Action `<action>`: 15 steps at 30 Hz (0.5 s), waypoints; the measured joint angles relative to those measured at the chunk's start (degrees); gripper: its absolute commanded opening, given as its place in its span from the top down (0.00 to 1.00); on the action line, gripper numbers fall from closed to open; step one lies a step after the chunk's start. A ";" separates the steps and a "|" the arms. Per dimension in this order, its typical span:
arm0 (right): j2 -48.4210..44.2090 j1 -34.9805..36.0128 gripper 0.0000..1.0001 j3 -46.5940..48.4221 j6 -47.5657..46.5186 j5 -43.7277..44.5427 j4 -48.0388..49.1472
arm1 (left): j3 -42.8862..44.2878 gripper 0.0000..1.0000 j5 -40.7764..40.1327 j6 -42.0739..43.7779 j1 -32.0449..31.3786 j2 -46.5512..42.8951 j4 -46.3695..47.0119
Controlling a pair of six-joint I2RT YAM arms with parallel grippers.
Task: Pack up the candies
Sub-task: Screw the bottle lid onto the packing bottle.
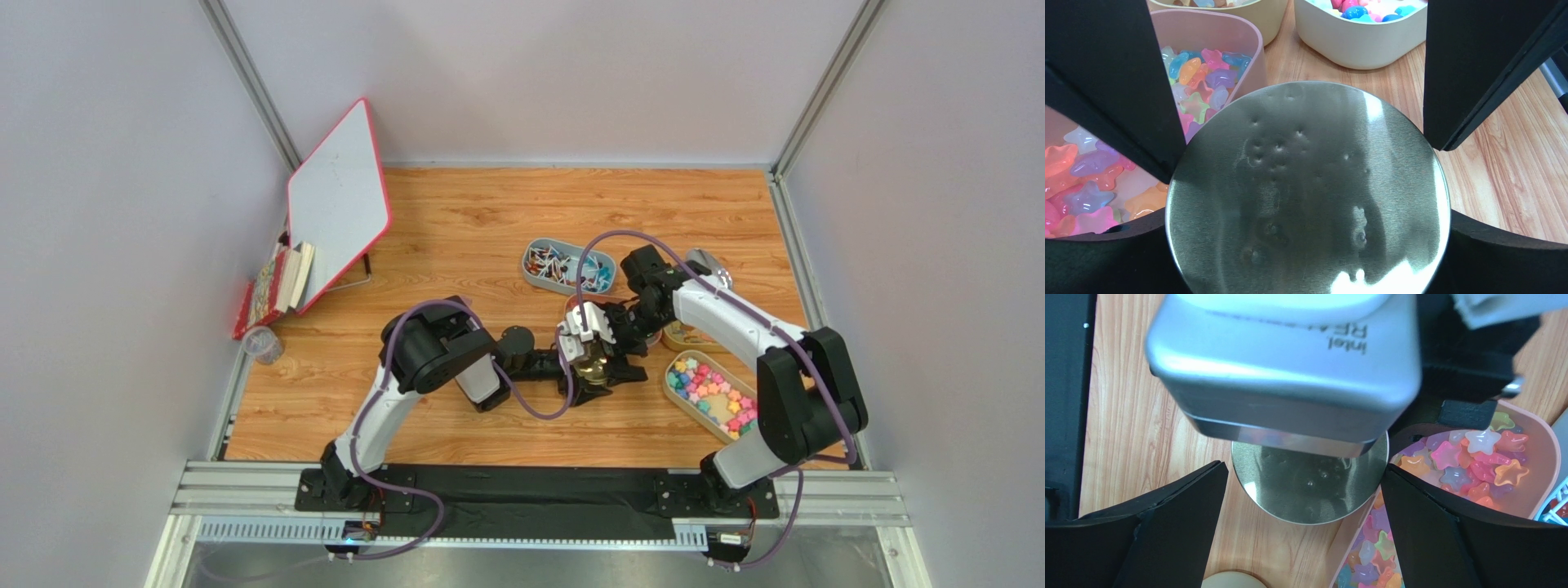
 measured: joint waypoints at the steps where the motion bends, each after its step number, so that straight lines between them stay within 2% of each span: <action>1: -0.37 0.00 0.00 -0.50 0.07 0.33 0.39 | 0.04 0.63 0.00 0.00 -0.02 0.00 -0.07; 8: -5.25 0.00 0.00 -5.14 1.40 3.45 3.08 | 0.35 0.63 -0.22 0.00 -0.31 0.00 -0.48; 15: -12.87 0.07 0.00 -11.43 5.14 6.84 4.90 | 1.07 0.46 0.24 0.33 -1.11 0.00 -1.53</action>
